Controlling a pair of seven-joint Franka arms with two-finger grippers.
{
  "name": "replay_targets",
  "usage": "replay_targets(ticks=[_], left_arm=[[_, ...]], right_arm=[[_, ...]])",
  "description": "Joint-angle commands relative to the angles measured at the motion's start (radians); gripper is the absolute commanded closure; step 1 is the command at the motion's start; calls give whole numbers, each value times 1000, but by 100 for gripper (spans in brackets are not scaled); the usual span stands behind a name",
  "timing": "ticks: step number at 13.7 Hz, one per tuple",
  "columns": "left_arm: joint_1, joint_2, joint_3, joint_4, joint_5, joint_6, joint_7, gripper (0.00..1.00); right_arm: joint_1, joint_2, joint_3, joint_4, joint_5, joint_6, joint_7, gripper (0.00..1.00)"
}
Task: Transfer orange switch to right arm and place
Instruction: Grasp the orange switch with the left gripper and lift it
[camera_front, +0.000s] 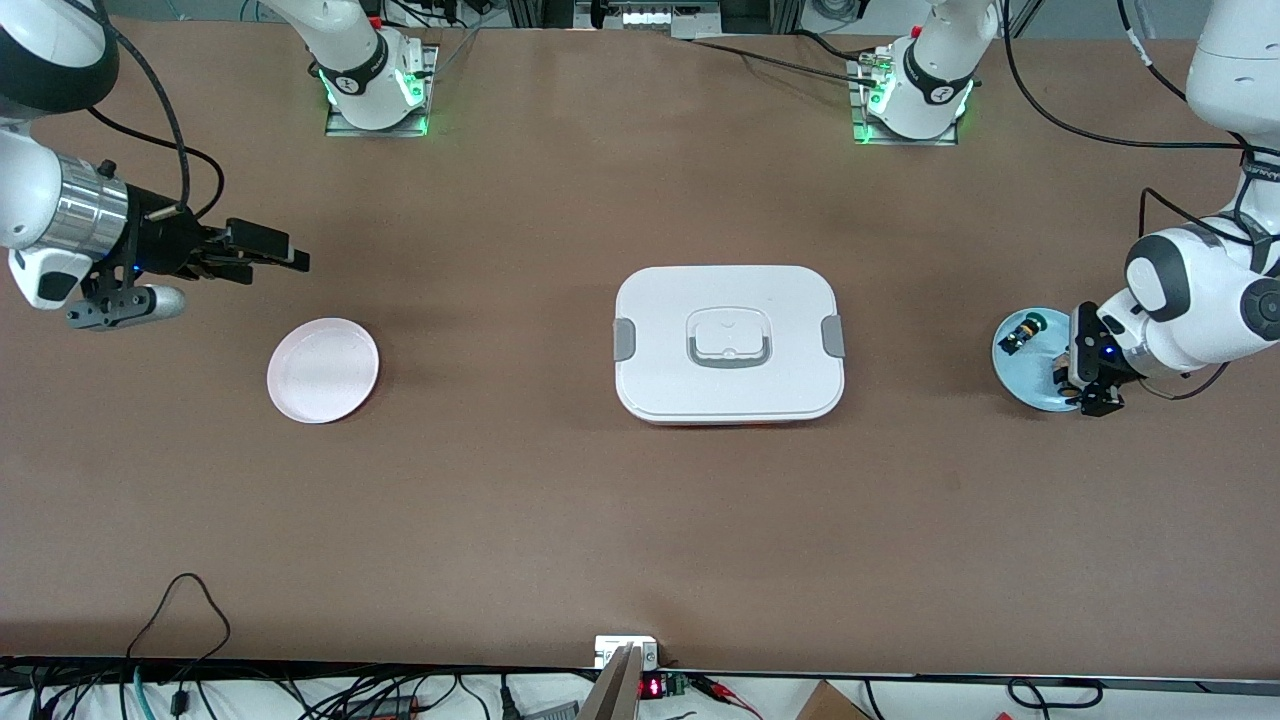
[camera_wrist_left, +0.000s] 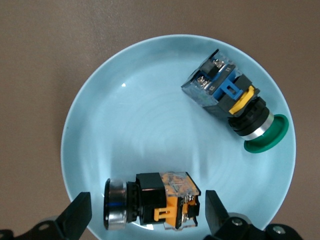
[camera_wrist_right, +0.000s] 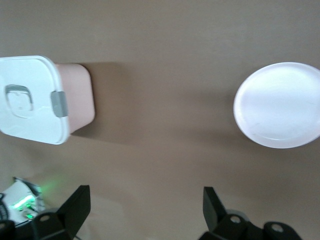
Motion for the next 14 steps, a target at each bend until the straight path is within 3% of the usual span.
replay_targets(ticks=[1, 2, 4, 5, 6, 10, 12, 14], left_arm=[[10, 6, -8, 2, -23, 9, 53, 16], [8, 8, -8, 4, -32, 11, 77, 31], [8, 3, -8, 8, -52, 8, 99, 76], [7, -2, -9, 13, -53, 3, 97, 94], [7, -11, -9, 15, -69, -4, 94, 100], [-2, -71, -34, 65, -291, -223, 93, 100], [-4, -95, -64, 100, -513, -422, 96, 100], [-12, -109, -67, 101, -758, -588, 108, 100]], right_arm=[[-5, -7, -3, -30, 165, 4, -19, 0], [-5, -6, -3, -33, 224, 7, -21, 0], [3, 5, -3, -33, 319, 7, -30, 0], [6, 19, -2, -33, 362, 1, -39, 0], [10, 37, -2, -34, 405, 0, -41, 0], [16, 80, -2, -50, 523, -7, -65, 0], [29, 89, 0, -51, 572, -8, -73, 0], [67, 94, 0, -51, 702, -5, -73, 0]])
